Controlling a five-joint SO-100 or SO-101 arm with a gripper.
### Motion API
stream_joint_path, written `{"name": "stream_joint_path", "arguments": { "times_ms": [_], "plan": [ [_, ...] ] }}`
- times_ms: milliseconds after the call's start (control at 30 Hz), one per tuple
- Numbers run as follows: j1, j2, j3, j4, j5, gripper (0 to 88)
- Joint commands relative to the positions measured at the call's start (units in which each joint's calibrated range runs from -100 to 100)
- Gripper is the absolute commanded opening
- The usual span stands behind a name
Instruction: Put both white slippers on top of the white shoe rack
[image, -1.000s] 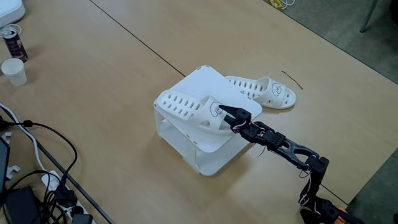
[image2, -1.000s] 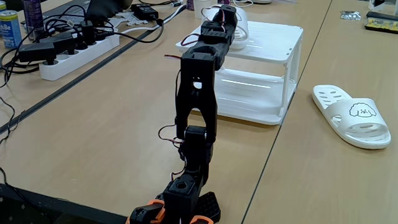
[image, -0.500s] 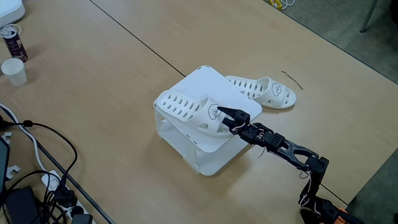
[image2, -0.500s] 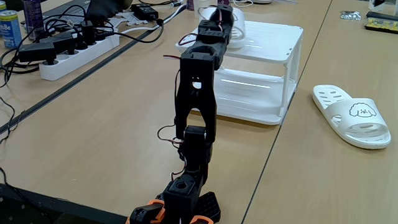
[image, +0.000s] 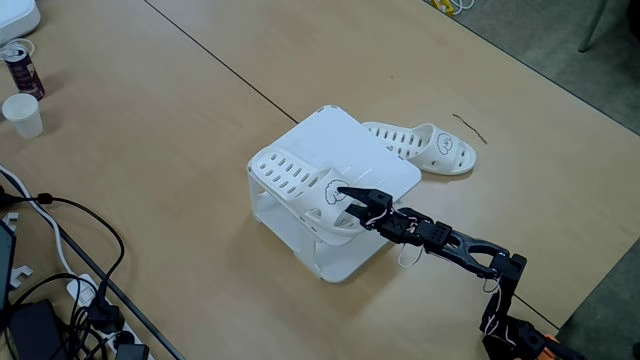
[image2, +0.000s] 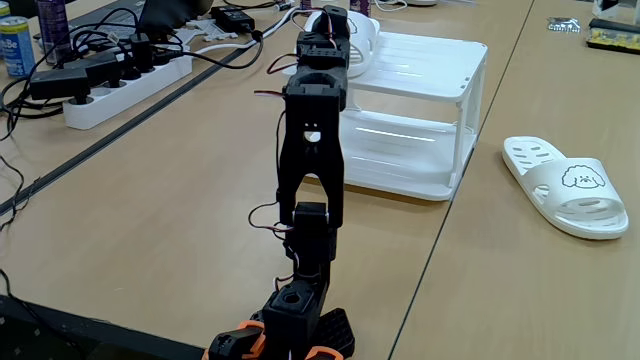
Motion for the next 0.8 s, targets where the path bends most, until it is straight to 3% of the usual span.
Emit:
{"name": "stream_joint_path", "arguments": {
  "times_ms": [0,600,767],
  "plan": [
    [-0.25,-1.6,-5.51,-0.37,0.42,12.9],
    [-0.25,-2.36,1.16,-0.28,0.42,13.2],
    [-0.33,-2.36,1.7,-0.28,0.42,18.4]
  ]
}}
